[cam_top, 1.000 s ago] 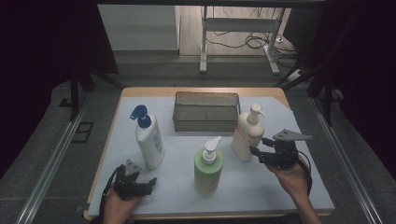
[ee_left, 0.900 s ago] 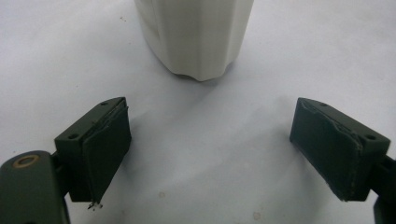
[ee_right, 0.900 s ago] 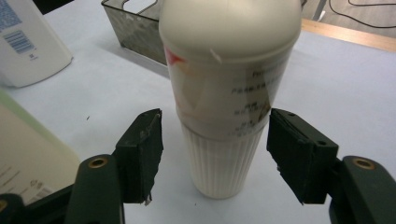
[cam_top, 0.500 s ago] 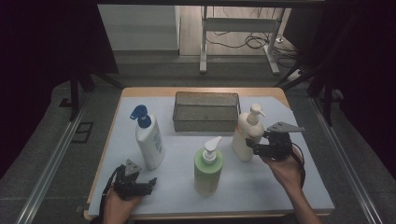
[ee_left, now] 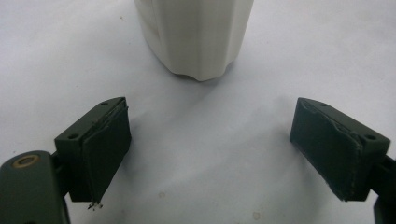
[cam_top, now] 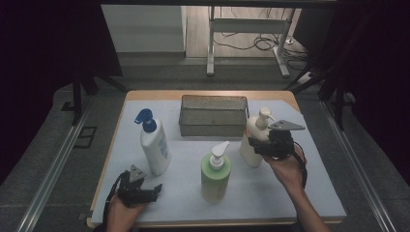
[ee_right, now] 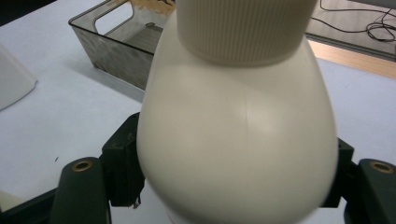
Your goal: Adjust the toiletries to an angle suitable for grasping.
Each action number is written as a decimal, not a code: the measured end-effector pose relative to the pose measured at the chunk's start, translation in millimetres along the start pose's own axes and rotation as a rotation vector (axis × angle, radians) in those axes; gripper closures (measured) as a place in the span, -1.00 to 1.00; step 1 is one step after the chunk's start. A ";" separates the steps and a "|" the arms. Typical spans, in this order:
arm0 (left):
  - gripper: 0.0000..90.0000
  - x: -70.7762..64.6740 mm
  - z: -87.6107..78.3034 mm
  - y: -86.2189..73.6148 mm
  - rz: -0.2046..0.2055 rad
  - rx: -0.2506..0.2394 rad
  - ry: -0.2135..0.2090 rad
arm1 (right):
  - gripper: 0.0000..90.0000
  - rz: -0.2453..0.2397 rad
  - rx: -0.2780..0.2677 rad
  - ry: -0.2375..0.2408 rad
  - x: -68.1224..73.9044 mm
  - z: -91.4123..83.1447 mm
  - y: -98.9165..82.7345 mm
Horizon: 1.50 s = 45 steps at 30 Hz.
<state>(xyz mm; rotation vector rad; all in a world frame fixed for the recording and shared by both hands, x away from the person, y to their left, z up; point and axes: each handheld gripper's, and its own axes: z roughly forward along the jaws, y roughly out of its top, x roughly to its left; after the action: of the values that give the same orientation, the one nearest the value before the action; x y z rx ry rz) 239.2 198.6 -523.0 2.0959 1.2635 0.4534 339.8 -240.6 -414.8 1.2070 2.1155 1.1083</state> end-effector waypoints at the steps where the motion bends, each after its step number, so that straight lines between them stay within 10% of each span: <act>1: -0.73 0.0 0.0 0.0 0.000 0.000 0.000 | -0.35 -0.005 0.006 -0.011 0.9 2.6 1.1; 45: -0.73 0.3 0.0 0.1 0.003 0.000 0.000 | -0.19 -0.067 0.007 0.108 16.1 -31.9 39.5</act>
<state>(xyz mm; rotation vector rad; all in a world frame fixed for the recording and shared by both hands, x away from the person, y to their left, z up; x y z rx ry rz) 239.4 198.8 -523.0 2.0980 1.2608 0.4545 328.3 -228.6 -364.2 1.0932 2.2249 1.1601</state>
